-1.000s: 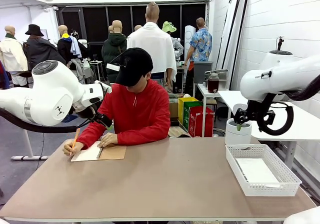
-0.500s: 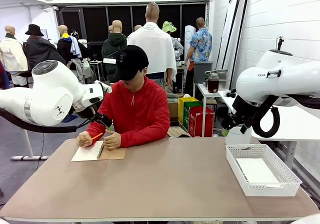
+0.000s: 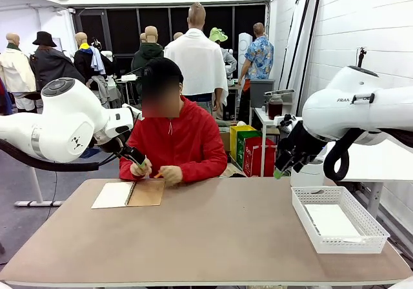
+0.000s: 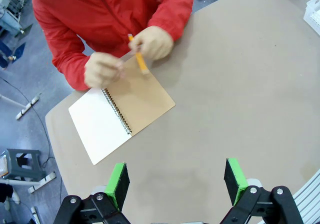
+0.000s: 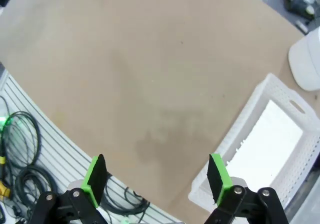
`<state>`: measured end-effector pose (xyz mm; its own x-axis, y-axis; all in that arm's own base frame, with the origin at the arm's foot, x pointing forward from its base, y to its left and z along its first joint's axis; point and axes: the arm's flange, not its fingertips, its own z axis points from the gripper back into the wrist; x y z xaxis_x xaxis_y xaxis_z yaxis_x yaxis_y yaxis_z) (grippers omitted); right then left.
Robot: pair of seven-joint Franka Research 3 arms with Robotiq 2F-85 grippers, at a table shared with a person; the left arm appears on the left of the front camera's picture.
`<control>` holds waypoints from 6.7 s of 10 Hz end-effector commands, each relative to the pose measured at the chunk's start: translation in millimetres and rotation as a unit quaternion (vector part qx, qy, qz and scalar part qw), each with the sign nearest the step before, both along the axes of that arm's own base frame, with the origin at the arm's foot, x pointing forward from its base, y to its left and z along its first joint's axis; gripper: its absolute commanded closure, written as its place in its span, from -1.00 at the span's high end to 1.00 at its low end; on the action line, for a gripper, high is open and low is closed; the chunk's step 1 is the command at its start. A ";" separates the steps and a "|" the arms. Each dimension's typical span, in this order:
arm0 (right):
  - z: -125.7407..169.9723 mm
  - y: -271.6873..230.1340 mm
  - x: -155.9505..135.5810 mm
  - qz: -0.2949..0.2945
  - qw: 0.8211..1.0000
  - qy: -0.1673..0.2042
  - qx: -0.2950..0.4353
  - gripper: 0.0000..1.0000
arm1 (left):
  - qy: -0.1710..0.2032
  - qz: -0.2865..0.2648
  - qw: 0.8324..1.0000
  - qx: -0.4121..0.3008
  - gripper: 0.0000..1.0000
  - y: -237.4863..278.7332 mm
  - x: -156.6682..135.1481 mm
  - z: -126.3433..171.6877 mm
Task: Sort the paper based on its condition.
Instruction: If a person hands you a paper, place it in the Organizing basket , and if it's crumpled, put it in the Trash can.
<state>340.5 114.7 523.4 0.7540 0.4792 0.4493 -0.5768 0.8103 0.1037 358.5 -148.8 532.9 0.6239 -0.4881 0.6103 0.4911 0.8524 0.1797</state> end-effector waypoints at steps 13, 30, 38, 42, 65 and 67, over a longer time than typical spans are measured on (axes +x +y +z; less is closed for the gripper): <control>-6.0 57.8 -8.9 0.098 0.983 -0.153 0.033 1.00 | 0.001 -0.001 1.000 0.001 1.00 0.2 -0.3 -0.8; 12.6 71.3 -4.3 0.089 0.985 -0.146 0.025 1.00 | 0.001 -0.001 1.000 0.001 1.00 0.2 -0.3 -0.8; 12.6 71.3 -4.3 0.089 0.985 -0.146 0.025 1.00 | 0.001 -0.001 1.000 0.001 1.00 0.2 -0.3 -0.8; 12.6 71.3 -4.3 0.089 0.985 -0.146 0.025 1.00 | 0.001 -0.001 1.000 0.001 1.00 0.2 -0.3 -0.8; 12.6 71.3 -4.3 0.089 0.985 -0.146 0.025 1.00 | 0.001 -0.001 1.000 0.001 1.00 0.2 -0.3 -0.8; 12.6 71.3 -4.3 0.089 0.985 -0.146 0.025 1.00 | 0.001 -0.001 1.000 0.001 1.00 0.2 -0.3 -0.8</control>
<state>336.3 185.7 536.6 0.4906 0.5663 0.6623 -0.7229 0.6889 -0.0536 358.5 -148.9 532.9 0.6239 -0.4881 0.6103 0.4911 0.8524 0.1797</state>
